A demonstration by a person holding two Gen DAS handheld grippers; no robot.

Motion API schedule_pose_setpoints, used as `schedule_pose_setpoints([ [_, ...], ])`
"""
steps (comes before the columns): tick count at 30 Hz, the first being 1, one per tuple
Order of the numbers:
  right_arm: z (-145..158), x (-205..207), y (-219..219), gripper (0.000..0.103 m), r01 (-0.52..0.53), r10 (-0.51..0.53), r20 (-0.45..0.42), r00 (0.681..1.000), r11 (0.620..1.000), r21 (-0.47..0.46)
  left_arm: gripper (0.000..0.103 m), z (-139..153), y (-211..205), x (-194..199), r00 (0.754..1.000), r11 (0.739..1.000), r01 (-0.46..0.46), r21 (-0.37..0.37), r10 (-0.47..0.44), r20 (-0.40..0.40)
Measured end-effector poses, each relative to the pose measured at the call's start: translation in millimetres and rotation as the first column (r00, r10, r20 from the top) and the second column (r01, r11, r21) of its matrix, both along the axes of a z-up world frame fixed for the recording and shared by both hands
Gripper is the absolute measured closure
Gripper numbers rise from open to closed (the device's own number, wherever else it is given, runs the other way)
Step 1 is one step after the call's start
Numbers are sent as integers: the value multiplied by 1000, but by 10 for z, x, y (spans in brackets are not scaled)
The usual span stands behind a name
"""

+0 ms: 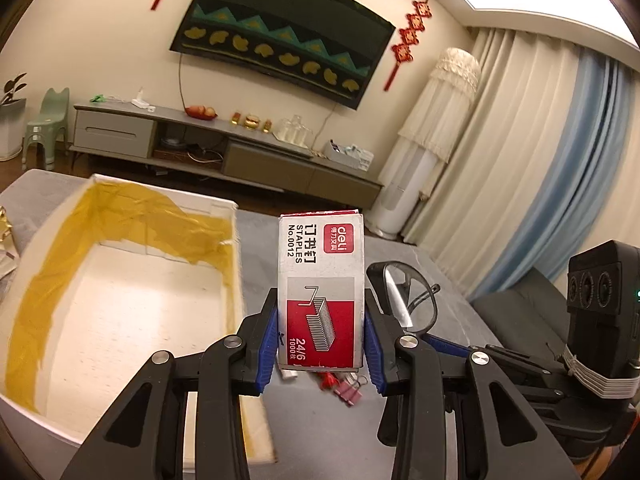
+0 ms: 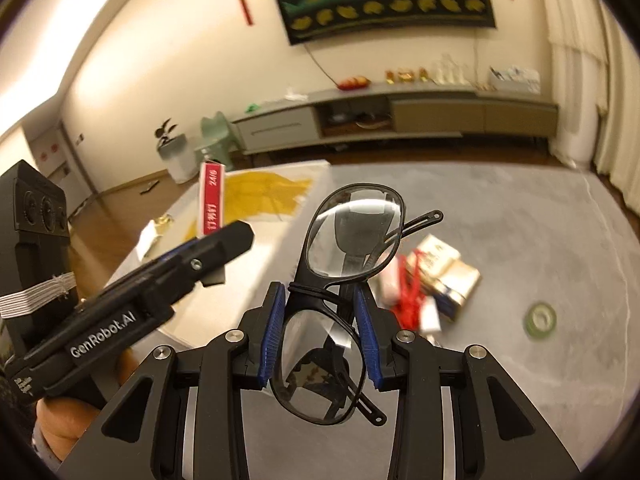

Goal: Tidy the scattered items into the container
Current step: 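Carry the staples box and glasses over the yellow-lined white box with both tools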

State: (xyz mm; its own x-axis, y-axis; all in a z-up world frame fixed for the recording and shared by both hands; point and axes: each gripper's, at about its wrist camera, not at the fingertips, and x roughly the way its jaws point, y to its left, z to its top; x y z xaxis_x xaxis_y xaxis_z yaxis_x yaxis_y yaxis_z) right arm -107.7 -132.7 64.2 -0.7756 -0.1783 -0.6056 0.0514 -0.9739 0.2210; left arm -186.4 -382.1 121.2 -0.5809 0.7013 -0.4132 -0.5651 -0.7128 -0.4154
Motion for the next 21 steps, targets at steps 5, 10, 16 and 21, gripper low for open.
schedule_pose_setpoints([
  [5,191,-132,-296,66,-42,43,-28,999,999,20,64,46,-274,-117,999,998,-49,38,48,5],
  [10,354,-239,-566,66,-80,82,-50,995,996,40,64,49,-540,-252,995,993,-100,65,99,25],
  [16,396,-386,-784,66,-112,115,-46,992,992,54,64,-37,-848,-441,985,985,-158,71,152,76],
  [21,379,-527,-910,66,-138,139,-24,990,989,45,64,-85,-1024,-539,977,978,-195,71,188,100],
])
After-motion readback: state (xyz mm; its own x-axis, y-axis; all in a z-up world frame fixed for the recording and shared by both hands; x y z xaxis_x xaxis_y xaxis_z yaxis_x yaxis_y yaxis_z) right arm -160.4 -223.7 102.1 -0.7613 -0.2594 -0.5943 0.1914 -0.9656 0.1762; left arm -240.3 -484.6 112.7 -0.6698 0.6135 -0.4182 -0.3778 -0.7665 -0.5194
